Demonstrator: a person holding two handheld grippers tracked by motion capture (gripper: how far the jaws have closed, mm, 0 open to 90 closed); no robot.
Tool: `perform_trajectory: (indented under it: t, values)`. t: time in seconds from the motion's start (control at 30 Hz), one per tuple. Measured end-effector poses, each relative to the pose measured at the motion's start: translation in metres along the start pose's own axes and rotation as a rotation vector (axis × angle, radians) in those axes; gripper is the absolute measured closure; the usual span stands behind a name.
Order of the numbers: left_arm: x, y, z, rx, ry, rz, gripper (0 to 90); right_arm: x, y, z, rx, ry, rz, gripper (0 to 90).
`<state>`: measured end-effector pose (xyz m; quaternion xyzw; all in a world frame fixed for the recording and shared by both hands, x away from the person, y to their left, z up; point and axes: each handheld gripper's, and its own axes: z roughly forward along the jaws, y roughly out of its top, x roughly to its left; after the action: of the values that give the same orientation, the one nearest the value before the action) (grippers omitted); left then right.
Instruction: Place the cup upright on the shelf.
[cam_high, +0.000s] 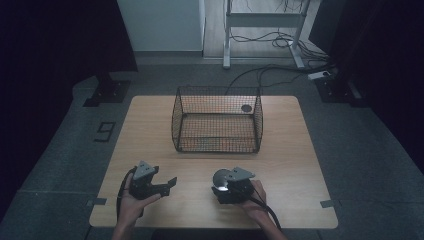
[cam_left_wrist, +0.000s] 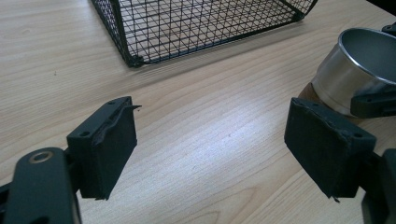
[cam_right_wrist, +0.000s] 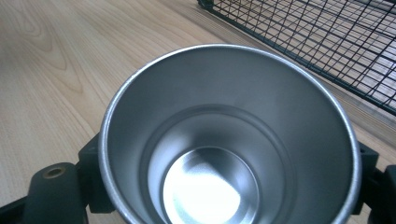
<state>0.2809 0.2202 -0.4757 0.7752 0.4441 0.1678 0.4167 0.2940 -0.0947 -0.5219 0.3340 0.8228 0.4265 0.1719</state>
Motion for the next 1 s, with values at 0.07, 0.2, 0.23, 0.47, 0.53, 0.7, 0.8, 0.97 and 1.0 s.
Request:
perform_trajectory:
  t: [0.07, 0.2, 0.23, 0.47, 0.53, 0.7, 0.8, 0.97, 1.0]
  values:
    - [0.000, 0.000, 0.000, 0.001, 0.001, 0.000, 17.1, 0.000, 0.000, 0.000, -0.002, 0.005, 0.002, 18.2]
    - [0.001, 0.000, -0.002, -0.005, 0.004, -0.001, 17.1, 0.000, 0.003, -0.005, -0.017, 0.011, 0.008, 18.2]
    - [0.001, 0.000, -0.002, -0.005, 0.004, -0.001, 17.1, 0.000, 0.003, -0.005, -0.017, 0.011, 0.008, 18.2]
    - [0.002, 0.002, -0.007, -0.019, 0.009, -0.004, 17.1, 0.001, 0.010, -0.012, -0.026, 0.034, 0.001, 18.2]
    - [0.003, 0.002, -0.007, -0.022, 0.011, -0.006, 17.1, 0.002, 0.011, -0.013, -0.031, 0.033, -0.001, 18.2]
    - [0.002, 0.002, -0.009, -0.025, 0.006, -0.004, 17.1, 0.002, 0.020, -0.019, -0.052, 0.036, 0.006, 18.2]
    - [0.002, 0.002, -0.009, -0.026, 0.006, -0.004, 17.1, 0.001, 0.023, -0.021, -0.059, 0.037, 0.009, 18.3]
    - [0.003, 0.002, -0.009, -0.027, 0.008, -0.007, 17.1, -0.003, 0.030, -0.026, -0.077, 0.031, 0.015, 18.2]
    - [0.003, 0.002, -0.008, -0.026, 0.009, -0.006, 17.1, -0.005, 0.031, -0.027, -0.082, 0.029, 0.015, 18.3]
